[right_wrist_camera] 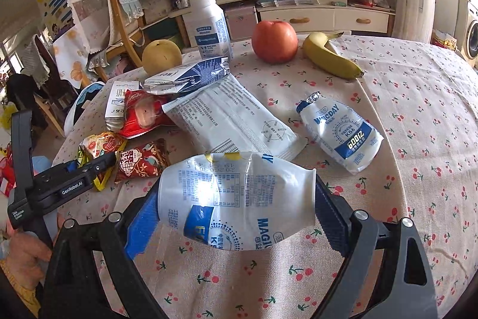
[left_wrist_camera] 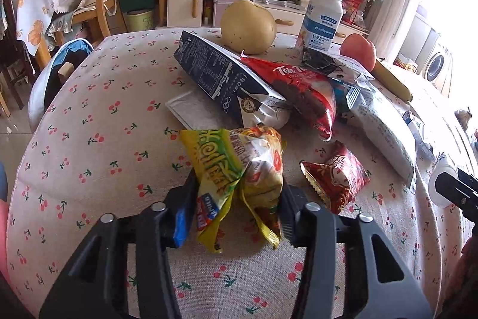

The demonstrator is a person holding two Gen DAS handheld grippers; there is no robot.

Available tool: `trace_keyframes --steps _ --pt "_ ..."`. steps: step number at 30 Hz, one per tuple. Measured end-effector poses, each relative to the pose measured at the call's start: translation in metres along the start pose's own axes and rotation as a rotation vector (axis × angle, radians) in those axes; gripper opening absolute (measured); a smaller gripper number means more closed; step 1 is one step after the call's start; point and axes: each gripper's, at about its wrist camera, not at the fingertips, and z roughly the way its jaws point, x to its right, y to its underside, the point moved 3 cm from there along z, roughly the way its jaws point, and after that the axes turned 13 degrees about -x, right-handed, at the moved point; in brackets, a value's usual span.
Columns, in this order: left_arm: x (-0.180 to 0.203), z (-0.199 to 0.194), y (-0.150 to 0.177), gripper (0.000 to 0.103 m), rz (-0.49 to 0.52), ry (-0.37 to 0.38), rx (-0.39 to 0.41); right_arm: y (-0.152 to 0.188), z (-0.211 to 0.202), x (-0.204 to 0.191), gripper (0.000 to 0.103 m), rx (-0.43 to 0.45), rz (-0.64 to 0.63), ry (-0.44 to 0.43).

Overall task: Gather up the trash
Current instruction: 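Carry the yellow chip bag with the left gripper over the pink bin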

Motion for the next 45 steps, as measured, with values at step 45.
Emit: trace_keyframes --steps 45 --pt "-0.25 -0.163 0.075 0.041 -0.681 -0.052 0.273 0.026 -0.001 -0.3 0.091 -0.041 -0.447 -0.326"
